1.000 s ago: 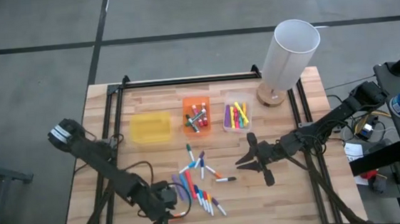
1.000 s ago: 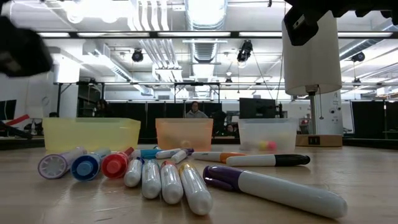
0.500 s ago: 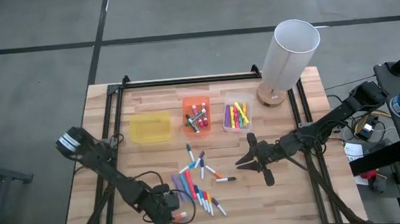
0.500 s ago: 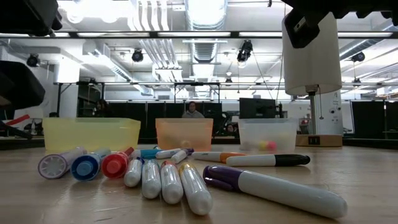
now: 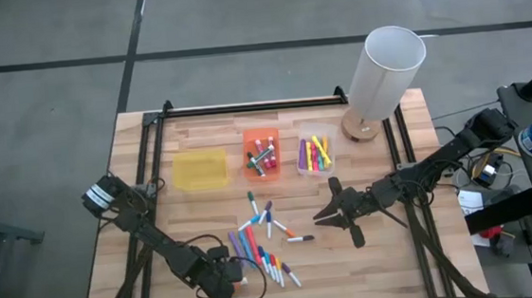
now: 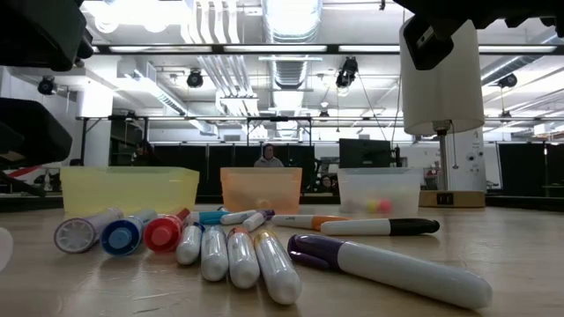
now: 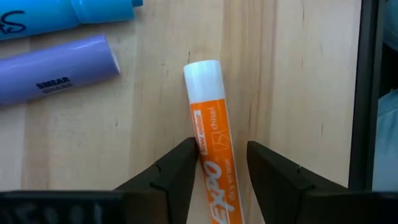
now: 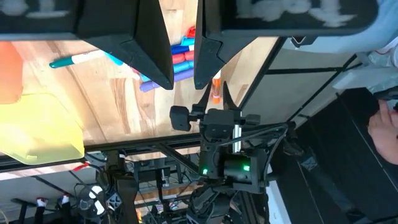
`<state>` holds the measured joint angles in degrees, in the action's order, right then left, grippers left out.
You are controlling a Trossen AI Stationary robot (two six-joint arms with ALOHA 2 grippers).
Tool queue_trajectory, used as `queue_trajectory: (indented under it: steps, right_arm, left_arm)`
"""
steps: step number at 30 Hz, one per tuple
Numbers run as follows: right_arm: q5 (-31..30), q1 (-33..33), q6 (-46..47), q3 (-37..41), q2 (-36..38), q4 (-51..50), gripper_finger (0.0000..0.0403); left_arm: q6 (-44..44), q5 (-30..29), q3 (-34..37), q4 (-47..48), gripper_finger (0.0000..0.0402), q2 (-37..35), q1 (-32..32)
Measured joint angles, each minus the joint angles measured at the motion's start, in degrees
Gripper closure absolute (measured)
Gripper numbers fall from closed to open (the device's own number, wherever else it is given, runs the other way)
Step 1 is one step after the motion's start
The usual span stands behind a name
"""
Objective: Pick & Place Markers
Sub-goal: Put the orange marker into the orange bin
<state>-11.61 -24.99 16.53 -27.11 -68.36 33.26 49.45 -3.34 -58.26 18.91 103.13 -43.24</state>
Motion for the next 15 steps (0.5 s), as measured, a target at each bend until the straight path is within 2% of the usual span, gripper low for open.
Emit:
queue_trajectory:
  steps: [6,13,15]
  right_arm:
    - [-0.01,0.0,0.0,0.0,0.0,0.02,0.0344]
    - [-0.1,0.0,0.0,0.0,0.0,0.04,0.0344]
    - [-0.1,0.0,0.0,0.0,0.0,0.04,0.0344]
  left_arm:
    - [-0.05,0.09,0.06,0.43,0.0261,-0.48,0.02]
    - [-0.55,0.53,0.17,0.85,0.0343,-1.16,1.15]
    - [-1.68,0.6,0.15,2.45,0.0354,-2.26,1.82]
